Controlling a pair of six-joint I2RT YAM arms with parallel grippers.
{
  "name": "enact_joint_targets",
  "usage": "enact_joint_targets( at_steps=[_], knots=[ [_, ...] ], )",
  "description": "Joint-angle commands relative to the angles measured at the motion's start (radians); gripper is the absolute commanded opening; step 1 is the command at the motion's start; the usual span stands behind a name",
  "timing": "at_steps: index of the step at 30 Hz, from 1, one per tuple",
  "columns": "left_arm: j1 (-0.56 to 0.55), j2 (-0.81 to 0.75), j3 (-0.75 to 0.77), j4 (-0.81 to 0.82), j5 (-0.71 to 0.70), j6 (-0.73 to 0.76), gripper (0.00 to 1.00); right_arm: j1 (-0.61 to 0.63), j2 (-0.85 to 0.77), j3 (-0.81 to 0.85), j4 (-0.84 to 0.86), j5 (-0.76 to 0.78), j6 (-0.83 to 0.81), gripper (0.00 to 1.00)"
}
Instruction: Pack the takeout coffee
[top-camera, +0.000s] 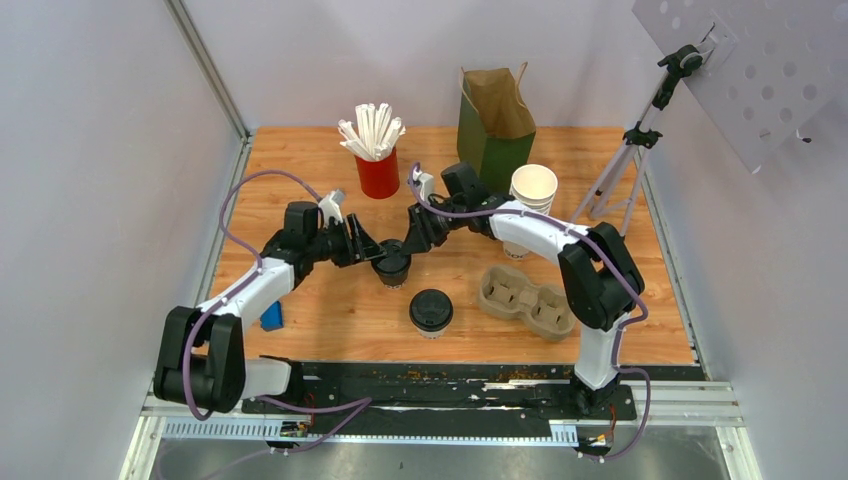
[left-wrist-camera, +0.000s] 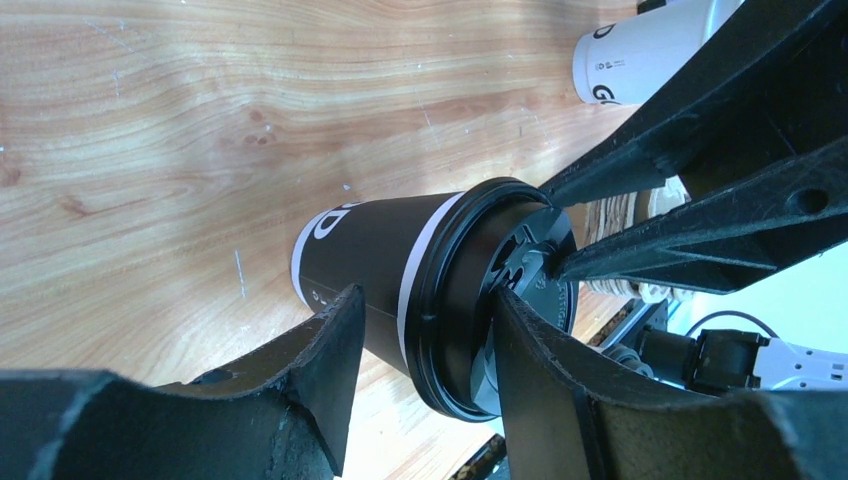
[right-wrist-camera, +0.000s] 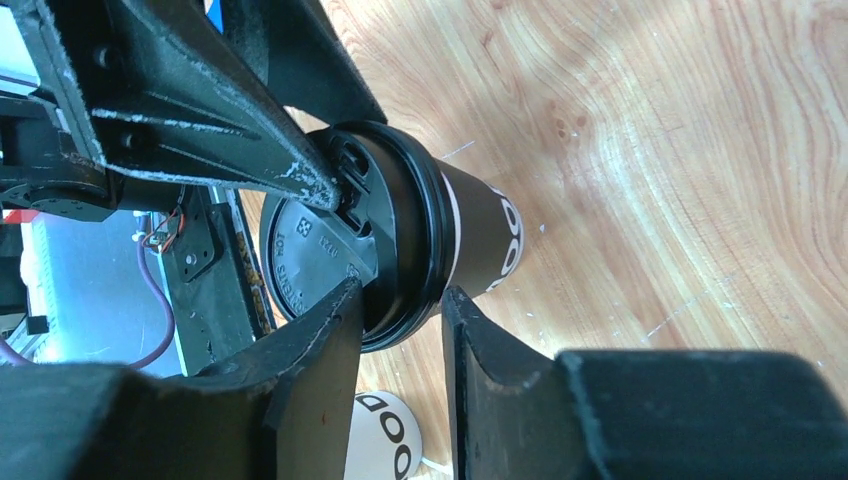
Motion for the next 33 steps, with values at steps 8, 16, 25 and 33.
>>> enact_joint_targets(
  at_steps=[8, 16, 25, 33],
  knots=[
    [-0.039, -0.033, -0.062, -0.102, -0.122, -0.019, 0.55, -0.015, -0.047, 0.149, -0.233, 0.063, 0.034, 0.63],
    [-0.048, -0.036, -0.062, -0.095, -0.132, -0.027, 0.55, 0.007, -0.071, 0.073, -0.166, 0.01, 0.113, 0.75],
    [-0.052, -0.039, -0.057, -0.098, -0.137, -0.026, 0.55, 0.041, -0.028, 0.058, -0.169, -0.003, 0.154, 0.72],
    [-0.053, -0.034, -0.06, -0.1, -0.137, -0.019, 0.55, 0.044, 0.021, 0.046, -0.155, -0.012, 0.161, 0.59]
  ],
)
